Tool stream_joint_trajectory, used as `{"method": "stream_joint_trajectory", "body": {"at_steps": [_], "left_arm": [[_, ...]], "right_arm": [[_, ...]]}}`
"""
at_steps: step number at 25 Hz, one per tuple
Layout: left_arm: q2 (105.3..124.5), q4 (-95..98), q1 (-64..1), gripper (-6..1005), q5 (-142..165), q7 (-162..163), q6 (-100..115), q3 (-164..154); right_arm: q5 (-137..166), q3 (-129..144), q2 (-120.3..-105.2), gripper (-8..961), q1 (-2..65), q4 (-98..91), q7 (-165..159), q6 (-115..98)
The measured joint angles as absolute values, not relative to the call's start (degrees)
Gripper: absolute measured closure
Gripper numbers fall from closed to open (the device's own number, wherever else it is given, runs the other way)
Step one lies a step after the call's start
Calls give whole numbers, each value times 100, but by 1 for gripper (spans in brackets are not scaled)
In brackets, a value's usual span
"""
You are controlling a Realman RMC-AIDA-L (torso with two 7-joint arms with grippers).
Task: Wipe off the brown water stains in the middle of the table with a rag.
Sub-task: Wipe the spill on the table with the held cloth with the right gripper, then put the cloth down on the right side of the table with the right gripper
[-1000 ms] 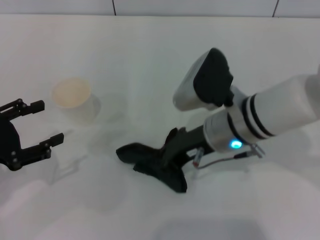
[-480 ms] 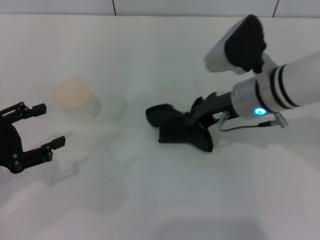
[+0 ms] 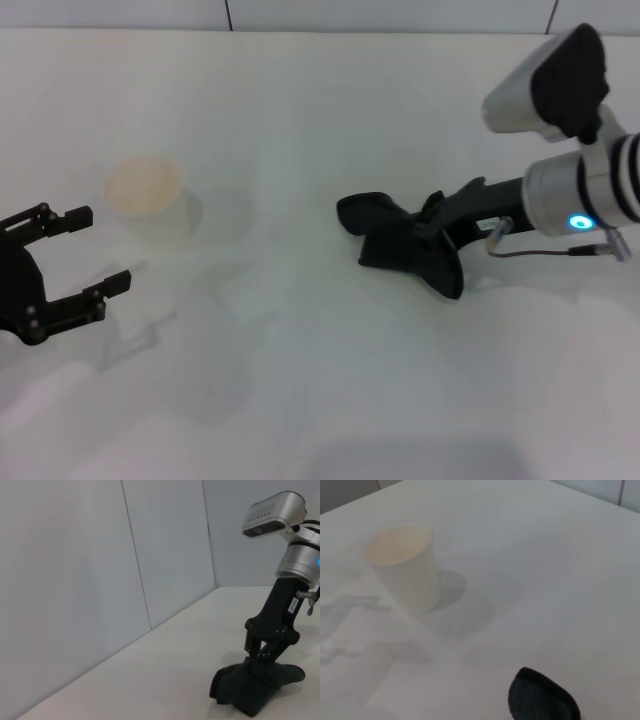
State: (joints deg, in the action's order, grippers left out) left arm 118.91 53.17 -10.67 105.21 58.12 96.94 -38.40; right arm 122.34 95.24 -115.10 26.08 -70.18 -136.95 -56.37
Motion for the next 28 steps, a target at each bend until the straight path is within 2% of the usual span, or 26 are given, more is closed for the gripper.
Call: {"method": "stream_joint_trajectory", "body": {"at_steps": [21, 28], "left_arm": [[11891, 5317, -1146, 232, 10520, 5801, 9604, -3827], [11891, 5319, -1156, 232, 10508, 5794, 9587, -3803]], "right_arm": [[12257, 8974, -11493, 782, 2449, -6848, -13574, -5830], [11970, 8912, -11506, 635, 2294, -7004, -13135, -5886]]}}
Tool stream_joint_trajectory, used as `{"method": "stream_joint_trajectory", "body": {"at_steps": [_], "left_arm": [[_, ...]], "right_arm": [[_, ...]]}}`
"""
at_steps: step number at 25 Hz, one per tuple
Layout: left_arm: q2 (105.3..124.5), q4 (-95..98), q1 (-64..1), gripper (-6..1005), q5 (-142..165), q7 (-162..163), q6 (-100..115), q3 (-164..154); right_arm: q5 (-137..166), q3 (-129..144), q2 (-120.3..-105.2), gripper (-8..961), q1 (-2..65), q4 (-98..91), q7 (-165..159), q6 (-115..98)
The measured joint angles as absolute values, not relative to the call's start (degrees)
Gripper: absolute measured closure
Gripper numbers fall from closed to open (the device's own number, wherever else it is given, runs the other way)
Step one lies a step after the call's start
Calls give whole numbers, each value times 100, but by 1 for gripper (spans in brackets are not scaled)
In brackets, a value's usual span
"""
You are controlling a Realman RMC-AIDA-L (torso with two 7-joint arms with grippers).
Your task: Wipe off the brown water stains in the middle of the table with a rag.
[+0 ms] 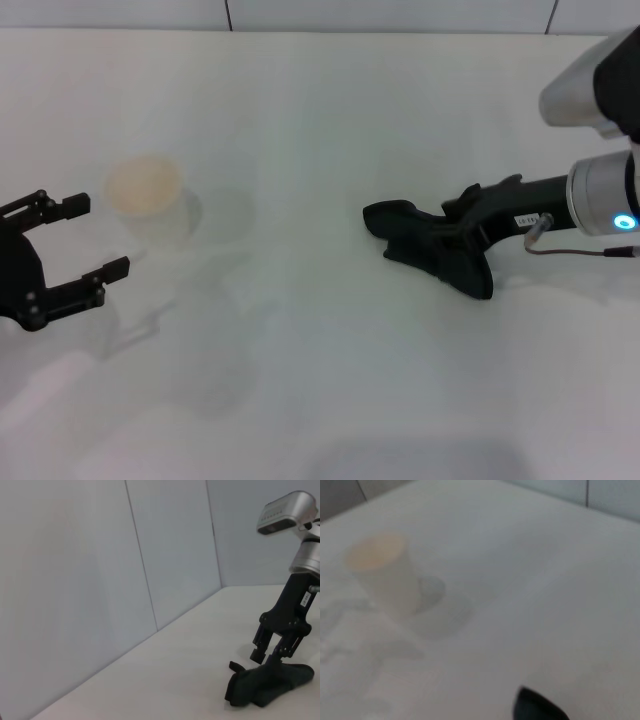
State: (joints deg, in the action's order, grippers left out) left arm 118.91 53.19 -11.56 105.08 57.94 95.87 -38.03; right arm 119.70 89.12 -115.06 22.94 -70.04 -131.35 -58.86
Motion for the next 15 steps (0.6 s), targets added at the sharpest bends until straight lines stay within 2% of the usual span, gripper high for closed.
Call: {"method": "stream_joint_trajectory", "body": {"at_steps": [15], "left_arm": [[11891, 5354, -1166, 232, 10443, 5933, 9580, -3788]], "right_arm": [[10386, 8593, -11504, 96, 1880, -6994, -11012, -6480]]}}
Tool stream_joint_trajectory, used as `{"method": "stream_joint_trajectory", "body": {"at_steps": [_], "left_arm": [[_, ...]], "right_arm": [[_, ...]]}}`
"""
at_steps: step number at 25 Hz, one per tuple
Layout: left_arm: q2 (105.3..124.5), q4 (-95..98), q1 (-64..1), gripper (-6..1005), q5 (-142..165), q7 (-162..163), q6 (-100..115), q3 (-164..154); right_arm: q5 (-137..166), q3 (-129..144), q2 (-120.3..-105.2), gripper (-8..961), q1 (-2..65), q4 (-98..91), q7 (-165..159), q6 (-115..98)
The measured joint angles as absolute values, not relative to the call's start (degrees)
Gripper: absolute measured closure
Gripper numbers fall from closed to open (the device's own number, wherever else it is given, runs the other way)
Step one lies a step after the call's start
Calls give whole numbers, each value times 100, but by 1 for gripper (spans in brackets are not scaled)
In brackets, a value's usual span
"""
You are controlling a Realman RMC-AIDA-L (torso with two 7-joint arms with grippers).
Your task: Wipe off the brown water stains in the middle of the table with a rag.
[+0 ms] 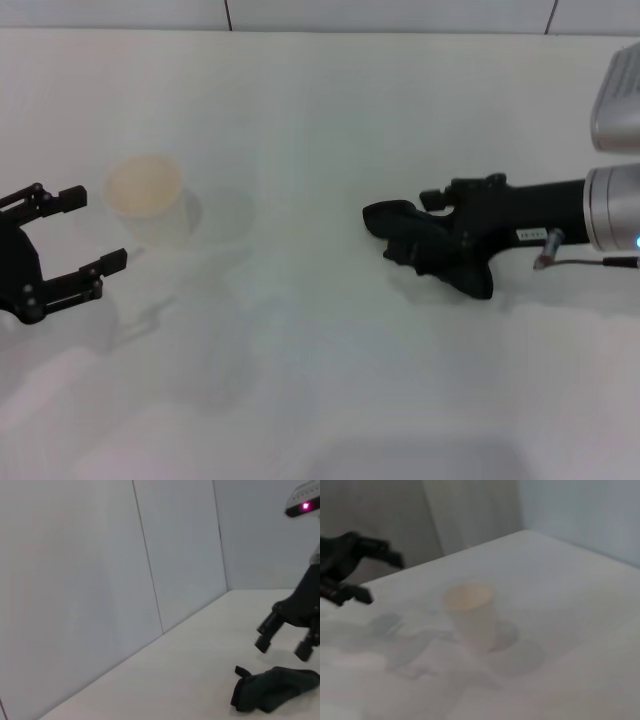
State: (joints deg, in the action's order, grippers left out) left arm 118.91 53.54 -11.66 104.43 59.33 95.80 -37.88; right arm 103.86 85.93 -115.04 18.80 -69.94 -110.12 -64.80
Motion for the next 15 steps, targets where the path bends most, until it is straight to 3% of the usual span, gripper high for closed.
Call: {"method": "stream_joint_trajectory", "body": {"at_steps": [15], "left_arm": [[11891, 5343, -1132, 232, 10440, 6003, 9743, -3814]], "right_arm": [[10379, 8560, -11498, 101, 1785, -6994, -10387, -6810]]}}
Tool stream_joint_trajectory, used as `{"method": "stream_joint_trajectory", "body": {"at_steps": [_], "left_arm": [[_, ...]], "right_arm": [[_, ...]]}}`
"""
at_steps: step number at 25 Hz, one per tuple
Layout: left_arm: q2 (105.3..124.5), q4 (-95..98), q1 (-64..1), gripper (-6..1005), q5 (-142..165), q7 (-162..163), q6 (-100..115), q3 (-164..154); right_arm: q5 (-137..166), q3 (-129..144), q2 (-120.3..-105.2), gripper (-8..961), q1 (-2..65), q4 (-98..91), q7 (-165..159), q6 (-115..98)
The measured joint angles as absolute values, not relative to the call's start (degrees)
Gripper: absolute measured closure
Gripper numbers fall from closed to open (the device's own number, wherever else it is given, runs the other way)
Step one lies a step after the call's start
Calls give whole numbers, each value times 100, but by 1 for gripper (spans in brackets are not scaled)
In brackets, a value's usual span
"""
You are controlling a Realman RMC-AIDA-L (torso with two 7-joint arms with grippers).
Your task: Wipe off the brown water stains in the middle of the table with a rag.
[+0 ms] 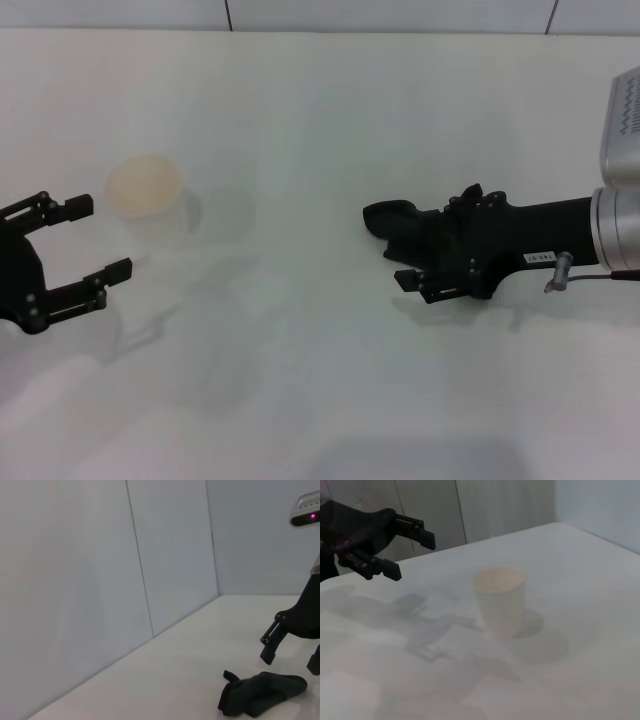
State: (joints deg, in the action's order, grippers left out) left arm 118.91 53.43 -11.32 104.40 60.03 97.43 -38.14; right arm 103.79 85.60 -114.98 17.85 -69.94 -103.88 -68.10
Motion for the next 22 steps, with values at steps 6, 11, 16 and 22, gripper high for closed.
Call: {"method": "stream_joint_trajectory", "body": {"at_steps": [6, 11, 16, 22], "left_arm": [[11891, 5322, -1151, 232, 10440, 6003, 9749, -3819], [11895, 5318, -1166, 232, 10440, 6003, 9748, -3824], [11899, 5314, -1149, 232, 10336, 6003, 9748, -3823], [11910, 5241, -1128, 232, 10241, 6003, 9747, -3823]], "right_arm": [[10371, 8560, -11504, 106, 1797, -6983, -10398, -6790], [10352, 8560, -11505, 108, 1788, -6979, -10401, -6773], [10342, 8560, -11505, 108, 1780, -6978, -10413, -6759], [10335, 8560, -11505, 108, 1775, -6978, -10413, -6750]]}}
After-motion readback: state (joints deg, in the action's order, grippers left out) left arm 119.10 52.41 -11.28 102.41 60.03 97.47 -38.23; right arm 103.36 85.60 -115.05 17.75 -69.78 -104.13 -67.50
